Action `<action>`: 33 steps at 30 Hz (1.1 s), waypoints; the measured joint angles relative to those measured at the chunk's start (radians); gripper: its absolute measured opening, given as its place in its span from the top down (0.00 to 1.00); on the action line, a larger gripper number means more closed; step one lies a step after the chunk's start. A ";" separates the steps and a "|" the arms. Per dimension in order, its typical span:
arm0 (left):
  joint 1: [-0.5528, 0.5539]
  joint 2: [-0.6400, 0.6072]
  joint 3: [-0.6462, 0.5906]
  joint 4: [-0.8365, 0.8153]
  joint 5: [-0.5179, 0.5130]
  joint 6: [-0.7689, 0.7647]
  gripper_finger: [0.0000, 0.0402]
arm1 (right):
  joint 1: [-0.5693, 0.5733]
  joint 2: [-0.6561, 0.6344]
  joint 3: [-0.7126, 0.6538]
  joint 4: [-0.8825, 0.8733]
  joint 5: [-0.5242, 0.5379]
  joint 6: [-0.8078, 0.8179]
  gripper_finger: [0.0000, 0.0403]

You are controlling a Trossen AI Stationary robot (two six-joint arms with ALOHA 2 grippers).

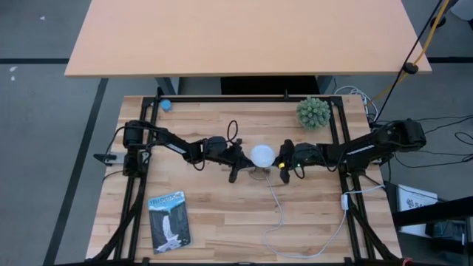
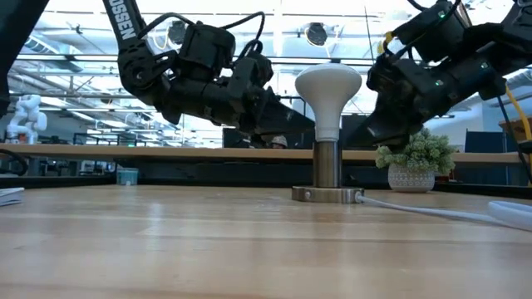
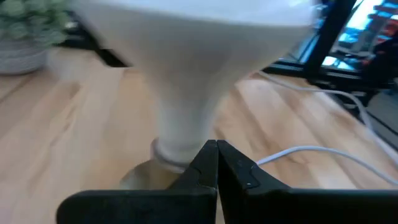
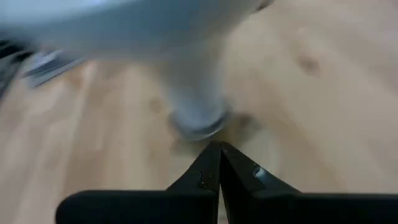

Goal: Screw lightbulb
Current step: Insert the lightbulb into the lamp

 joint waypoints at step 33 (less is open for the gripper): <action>0.001 -0.001 0.000 0.012 0.024 0.007 1.00 | 0.045 -0.001 0.000 0.100 0.076 -0.057 1.00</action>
